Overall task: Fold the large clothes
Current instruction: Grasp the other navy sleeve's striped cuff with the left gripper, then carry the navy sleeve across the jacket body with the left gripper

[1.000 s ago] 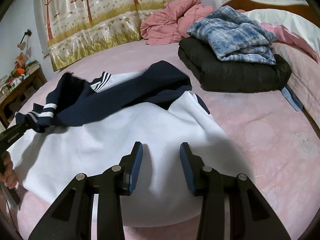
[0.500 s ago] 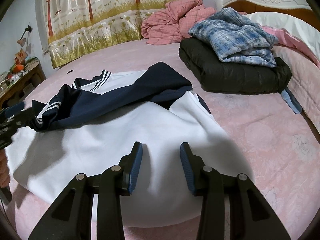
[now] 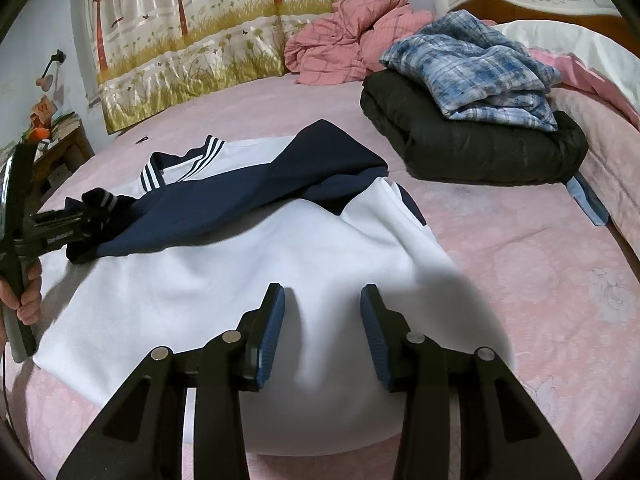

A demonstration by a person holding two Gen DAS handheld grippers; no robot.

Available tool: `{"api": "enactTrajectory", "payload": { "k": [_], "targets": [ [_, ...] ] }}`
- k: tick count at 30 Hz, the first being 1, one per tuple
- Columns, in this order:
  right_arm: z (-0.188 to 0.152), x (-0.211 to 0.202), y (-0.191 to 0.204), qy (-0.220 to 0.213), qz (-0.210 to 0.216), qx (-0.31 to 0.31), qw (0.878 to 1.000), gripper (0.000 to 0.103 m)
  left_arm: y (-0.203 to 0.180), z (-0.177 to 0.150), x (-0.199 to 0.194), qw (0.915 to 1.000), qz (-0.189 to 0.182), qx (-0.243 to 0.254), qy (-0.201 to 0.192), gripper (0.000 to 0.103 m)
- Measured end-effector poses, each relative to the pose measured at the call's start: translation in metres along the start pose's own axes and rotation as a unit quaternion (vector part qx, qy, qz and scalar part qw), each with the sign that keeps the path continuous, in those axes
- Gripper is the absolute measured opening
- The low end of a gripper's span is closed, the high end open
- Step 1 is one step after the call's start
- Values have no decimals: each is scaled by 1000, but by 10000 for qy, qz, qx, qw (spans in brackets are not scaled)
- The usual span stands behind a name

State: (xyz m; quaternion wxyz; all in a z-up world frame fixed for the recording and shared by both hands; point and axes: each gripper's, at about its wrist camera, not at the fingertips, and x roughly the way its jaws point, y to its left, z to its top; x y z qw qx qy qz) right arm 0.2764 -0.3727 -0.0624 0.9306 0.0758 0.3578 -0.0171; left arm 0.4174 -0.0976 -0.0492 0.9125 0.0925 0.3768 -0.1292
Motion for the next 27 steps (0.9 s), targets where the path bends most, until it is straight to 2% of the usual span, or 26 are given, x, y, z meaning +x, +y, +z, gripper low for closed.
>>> {"api": "enactTrajectory", "payload": {
  "k": [2,4,7,9,10,12,15,17,18,19,21,22,24,27],
  "targets": [
    [0,0,0,3,-1,-5,10000,40,0,0,-4,9996,170,142,-146,16],
    [0,0,0,2,4,-3,10000,40,1,4,-10,9966,701,255,-358,15],
    [1,1,-1,-1,1,-12,10000,40,24,19,-13,9906,1278,-10,-496,15],
    [1,1,-1,4,3,-14,10000,40,50,28,-8,9831,1741,-335,-447,15],
    [1,2,-1,14,1,-10,10000,40,63,30,-3,9767,2064,-447,-377,15],
    [1,4,-3,38,14,-1,10000,39,81,29,10,9679,2467,-455,-155,15],
    [2,6,-5,61,26,1,10000,39,101,17,31,9698,2337,-628,311,16],
    [2,7,-6,72,23,-9,10000,40,108,8,31,9711,2200,-879,304,17],
    [3,8,-7,78,23,-14,10000,40,110,5,27,9730,2083,-973,213,22],
    [3,8,-8,84,22,-17,10000,40,111,5,24,9747,1981,-1023,153,30],
    [4,8,-8,91,23,-21,10000,40,112,4,9,9784,1744,-1102,-106,76],
    [4,8,-8,90,25,-22,10000,40,110,3,0,9787,1700,-1114,-291,80],
    [4,8,-9,88,24,-28,10000,40,108,0,-19,9807,1554,-1066,-529,80],
    [4,9,-9,90,20,-34,10000,40,97,-8,-47,9853,1394,-634,-754,81]
  ]
}}
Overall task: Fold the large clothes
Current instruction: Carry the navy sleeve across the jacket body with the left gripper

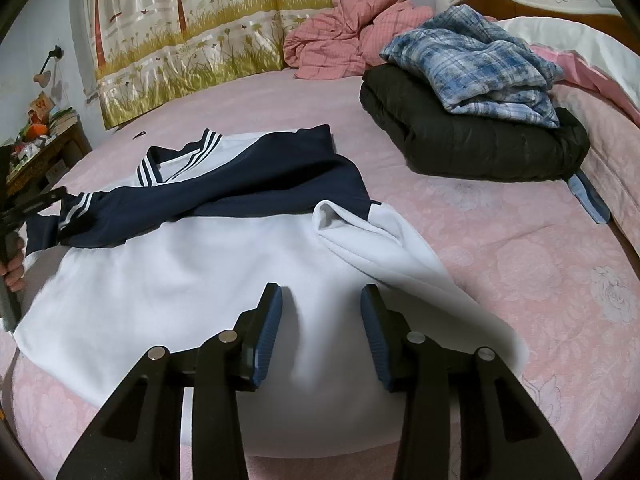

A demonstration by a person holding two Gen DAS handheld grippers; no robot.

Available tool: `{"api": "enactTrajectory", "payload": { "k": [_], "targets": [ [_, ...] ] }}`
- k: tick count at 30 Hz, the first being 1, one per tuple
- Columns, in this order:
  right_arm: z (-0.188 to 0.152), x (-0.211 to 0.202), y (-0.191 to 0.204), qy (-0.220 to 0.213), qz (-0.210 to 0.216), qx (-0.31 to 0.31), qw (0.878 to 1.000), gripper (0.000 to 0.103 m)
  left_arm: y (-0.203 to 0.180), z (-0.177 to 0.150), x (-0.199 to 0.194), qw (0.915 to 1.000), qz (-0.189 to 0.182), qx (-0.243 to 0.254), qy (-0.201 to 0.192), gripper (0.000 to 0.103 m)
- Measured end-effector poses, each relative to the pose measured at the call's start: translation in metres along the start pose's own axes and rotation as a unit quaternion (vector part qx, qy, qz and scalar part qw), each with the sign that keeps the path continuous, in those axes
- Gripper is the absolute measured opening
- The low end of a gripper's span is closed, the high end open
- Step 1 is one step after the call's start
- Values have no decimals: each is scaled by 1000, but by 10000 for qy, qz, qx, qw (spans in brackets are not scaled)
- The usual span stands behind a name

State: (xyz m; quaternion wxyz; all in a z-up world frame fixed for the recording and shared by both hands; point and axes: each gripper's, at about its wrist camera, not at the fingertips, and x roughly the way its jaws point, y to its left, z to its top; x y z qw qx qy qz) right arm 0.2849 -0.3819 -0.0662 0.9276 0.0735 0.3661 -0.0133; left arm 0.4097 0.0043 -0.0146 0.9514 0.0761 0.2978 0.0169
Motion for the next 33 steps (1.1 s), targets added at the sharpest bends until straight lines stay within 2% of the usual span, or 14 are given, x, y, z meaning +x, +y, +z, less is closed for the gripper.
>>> {"api": "enactTrajectory", "payload": {
  "k": [4,6,9,13,17,19,20,21,22,24,25,27,30,33],
  "targets": [
    [0,0,0,-3,-5,-6,10000,41,-7,-13,-34,9953,53,909,-344,85],
    [0,0,-1,-4,-7,-7,10000,41,-8,-17,-36,9914,30,1273,-315,85],
    [0,0,-1,-6,-11,-13,10000,41,-22,-34,-33,9792,-117,2023,-28,85],
    [0,2,-2,-13,-68,-52,10000,41,-33,-46,-6,9636,-1026,2284,934,84],
    [2,2,1,-3,-151,-162,9998,41,-45,-39,20,9644,-515,2389,1011,82],
    [9,-1,9,-19,-35,-403,9992,41,-48,-31,31,9677,-356,2315,931,72],
    [14,-3,15,-70,-1,-584,9983,41,-48,-28,36,9680,-267,2325,902,55],
    [22,-4,24,-158,-34,-823,9965,41,-48,-24,41,9685,-211,2333,839,24],
    [28,-4,31,-196,-97,-976,9950,41,-49,-20,43,9689,-250,2330,798,7],
    [41,0,43,-141,-70,-1057,9943,41,-46,-8,34,9734,-304,2184,629,4],
    [46,4,46,-108,81,-939,9955,40,-43,6,17,9768,-424,2069,350,4],
    [50,14,44,-96,130,-734,9972,40,-38,30,-19,9762,-652,2064,-96,4],
    [42,34,41,-150,-257,-661,9974,40,-35,69,-65,9735,-827,2120,-240,4],
    [39,45,33,51,-144,-505,9986,40,-38,106,-102,9710,-839,2237,-67,4]
  ]
}}
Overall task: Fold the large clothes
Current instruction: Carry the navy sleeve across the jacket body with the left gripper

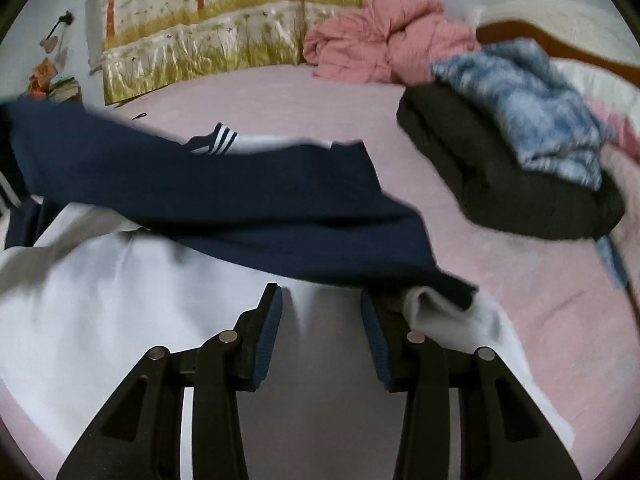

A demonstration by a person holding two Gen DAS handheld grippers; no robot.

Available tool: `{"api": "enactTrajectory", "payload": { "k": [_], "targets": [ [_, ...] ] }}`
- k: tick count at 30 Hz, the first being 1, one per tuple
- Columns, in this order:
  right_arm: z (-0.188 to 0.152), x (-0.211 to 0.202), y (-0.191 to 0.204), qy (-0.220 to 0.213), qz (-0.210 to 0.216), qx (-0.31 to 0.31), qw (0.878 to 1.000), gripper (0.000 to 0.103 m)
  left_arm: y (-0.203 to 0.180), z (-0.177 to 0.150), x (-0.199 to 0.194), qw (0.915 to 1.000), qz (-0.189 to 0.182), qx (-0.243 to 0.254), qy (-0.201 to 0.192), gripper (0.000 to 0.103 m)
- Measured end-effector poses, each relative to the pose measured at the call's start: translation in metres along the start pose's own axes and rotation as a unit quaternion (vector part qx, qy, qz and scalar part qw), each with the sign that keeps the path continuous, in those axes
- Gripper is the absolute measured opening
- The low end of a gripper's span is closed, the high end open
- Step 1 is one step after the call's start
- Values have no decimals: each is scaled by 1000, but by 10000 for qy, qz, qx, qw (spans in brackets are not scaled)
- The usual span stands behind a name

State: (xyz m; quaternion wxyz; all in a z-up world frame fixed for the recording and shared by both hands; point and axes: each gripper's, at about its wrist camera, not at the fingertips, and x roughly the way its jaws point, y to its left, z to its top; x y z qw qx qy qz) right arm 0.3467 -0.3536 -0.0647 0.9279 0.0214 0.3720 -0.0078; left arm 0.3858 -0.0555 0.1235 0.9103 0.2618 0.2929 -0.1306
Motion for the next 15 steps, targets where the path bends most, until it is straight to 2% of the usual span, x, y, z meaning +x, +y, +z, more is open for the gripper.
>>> {"api": "enactTrajectory", "payload": {
  "k": [2,3,5,6,9,11,13,15],
  "targets": [
    [1,-4,-6,-85,92,95,9999,40,13,18,-4,9972,-414,-322,537,4],
    [-1,-5,-8,-93,94,111,9999,40,23,24,4,9906,-761,-659,924,4],
    [-2,-3,-8,-38,69,86,9999,40,35,25,30,9747,-1188,-1173,1487,4],
    [-3,-2,-7,-23,49,61,10000,40,39,21,45,9700,-1179,-1337,1653,4],
    [-4,-4,-7,-39,2,2,10000,40,46,-3,113,9610,-510,-1627,2175,4],
    [-4,-2,-6,-27,8,-1,10000,40,51,-27,155,9509,-443,-1973,2343,6],
    [0,1,-3,-4,39,19,10000,40,56,-51,179,9424,-432,-2415,2274,16],
    [0,2,-5,14,84,50,10000,40,62,-74,191,9322,-431,-2827,2220,45]
  ]
}}
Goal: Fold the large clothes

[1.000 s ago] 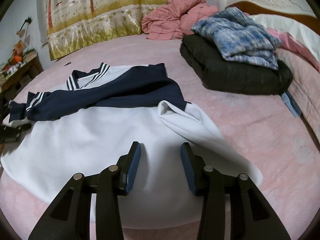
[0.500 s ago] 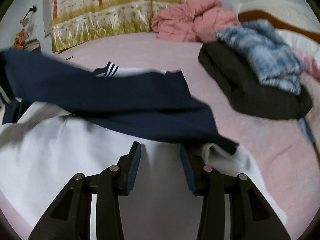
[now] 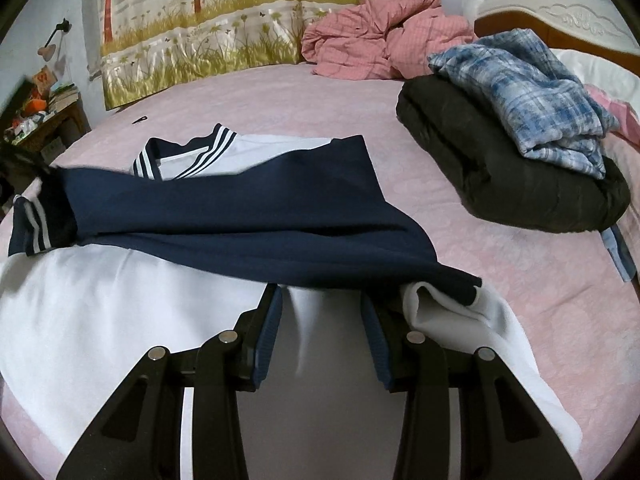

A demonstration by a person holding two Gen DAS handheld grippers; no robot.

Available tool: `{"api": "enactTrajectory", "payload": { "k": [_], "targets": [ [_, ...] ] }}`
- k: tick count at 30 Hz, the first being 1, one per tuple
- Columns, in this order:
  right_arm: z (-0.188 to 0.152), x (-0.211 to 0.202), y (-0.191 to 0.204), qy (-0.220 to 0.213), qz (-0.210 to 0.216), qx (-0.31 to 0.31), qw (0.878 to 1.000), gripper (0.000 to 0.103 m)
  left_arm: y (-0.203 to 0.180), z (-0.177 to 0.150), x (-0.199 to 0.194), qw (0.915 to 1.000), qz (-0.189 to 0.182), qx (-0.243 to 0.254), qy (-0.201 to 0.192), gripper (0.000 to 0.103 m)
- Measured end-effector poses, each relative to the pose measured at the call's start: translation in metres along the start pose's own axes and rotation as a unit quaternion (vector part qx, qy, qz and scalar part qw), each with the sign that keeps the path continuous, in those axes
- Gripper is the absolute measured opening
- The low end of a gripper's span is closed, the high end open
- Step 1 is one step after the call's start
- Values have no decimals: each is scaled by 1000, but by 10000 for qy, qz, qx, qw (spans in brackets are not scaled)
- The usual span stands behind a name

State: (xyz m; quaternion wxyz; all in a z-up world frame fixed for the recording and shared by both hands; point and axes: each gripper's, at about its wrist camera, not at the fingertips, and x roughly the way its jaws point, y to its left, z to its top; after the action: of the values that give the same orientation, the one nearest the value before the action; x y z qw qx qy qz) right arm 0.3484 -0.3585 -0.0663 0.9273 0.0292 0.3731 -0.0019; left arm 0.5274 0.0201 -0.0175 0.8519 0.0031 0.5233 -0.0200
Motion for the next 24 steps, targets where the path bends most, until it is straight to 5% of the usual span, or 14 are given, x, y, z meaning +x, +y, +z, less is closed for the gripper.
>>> {"api": "enactTrajectory", "payload": {
  "k": [2,5,7,10,16,19,21,24],
  "targets": [
    [-1,0,-2,-2,48,39,10000,40,13,-13,9,9997,71,-198,-94,67],
    [4,-6,-8,-72,239,157,9996,40,20,-37,-4,9985,-119,18,-532,71],
    [10,-17,-13,-197,399,171,9989,40,23,-53,-18,9957,-234,180,-883,83],
    [31,-25,-17,-429,198,19,9989,42,36,-82,-26,9832,-741,-270,-1649,95],
    [98,10,-30,177,552,339,9977,51,42,-88,6,9885,-633,-686,-1191,96],
    [124,47,-16,706,690,-58,9951,55,44,-87,13,9877,-803,-710,-1136,78],
    [133,77,-6,1083,639,-269,9917,55,43,-88,18,9898,-580,-732,-1079,52],
    [134,125,0,1686,683,-158,9832,55,41,-101,-3,9793,-495,-638,-1858,26]
  ]
}}
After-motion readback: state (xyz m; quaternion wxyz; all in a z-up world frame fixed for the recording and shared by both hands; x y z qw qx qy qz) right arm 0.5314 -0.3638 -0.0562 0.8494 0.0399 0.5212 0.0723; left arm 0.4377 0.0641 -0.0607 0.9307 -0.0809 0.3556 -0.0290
